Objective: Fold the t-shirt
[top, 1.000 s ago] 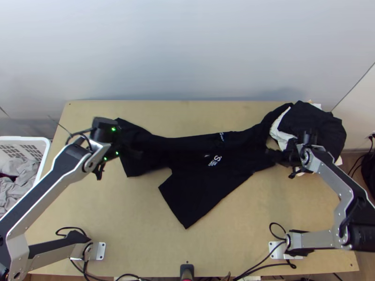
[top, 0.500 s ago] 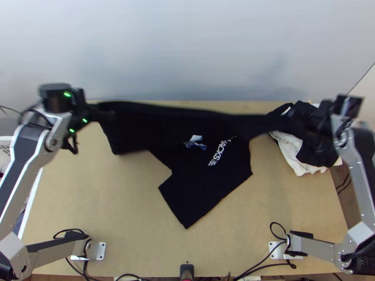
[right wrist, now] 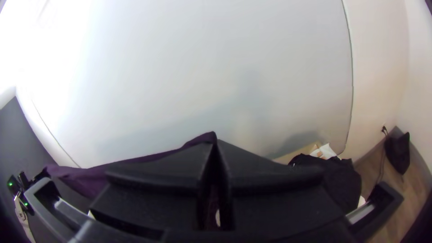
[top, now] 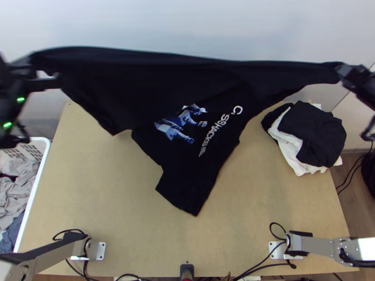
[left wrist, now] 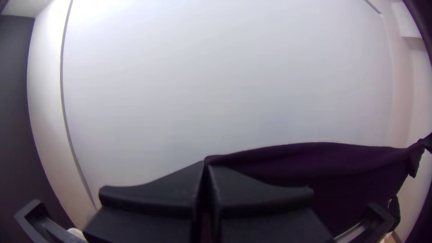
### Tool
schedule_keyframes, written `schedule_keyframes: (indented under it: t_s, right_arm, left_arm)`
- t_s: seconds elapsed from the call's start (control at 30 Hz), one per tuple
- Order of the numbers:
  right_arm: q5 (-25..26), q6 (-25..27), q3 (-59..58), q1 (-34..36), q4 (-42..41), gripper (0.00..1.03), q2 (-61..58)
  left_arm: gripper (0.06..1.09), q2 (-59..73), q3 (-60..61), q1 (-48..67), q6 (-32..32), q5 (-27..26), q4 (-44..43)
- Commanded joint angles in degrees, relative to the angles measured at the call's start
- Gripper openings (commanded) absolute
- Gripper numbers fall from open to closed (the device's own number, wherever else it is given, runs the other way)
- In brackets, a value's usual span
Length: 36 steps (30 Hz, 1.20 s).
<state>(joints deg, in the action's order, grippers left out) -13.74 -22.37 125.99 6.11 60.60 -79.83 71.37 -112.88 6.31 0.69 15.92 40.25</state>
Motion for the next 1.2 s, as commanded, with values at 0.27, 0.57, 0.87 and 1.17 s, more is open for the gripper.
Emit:
schedule_keyframes:
  t_s: [0.27,0.57,0.87,1.17]
  right_arm:
    - [0.55,10.24,5.58,4.44,1.28,0.03,13.74]
    - [1.52,22.99,-2.24,20.61,-7.16,0.03,24.46]
    - [4.24,21.49,-6.46,23.16,-11.03,0.03,29.3]
    - [4.24,8.66,-0.22,8.48,5.5,0.03,21.47]
  left_arm:
    - [0.1,-10.38,-11.57,5.12,8.63,2.36,9.85]
    - [0.1,-13.81,-14.82,3.89,10.21,2.53,9.32]
    - [0.1,-14.16,-14.3,3.27,8.19,2.27,9.76]
    - [0.1,-14.16,-9.82,3.36,-4.03,0.25,18.46]
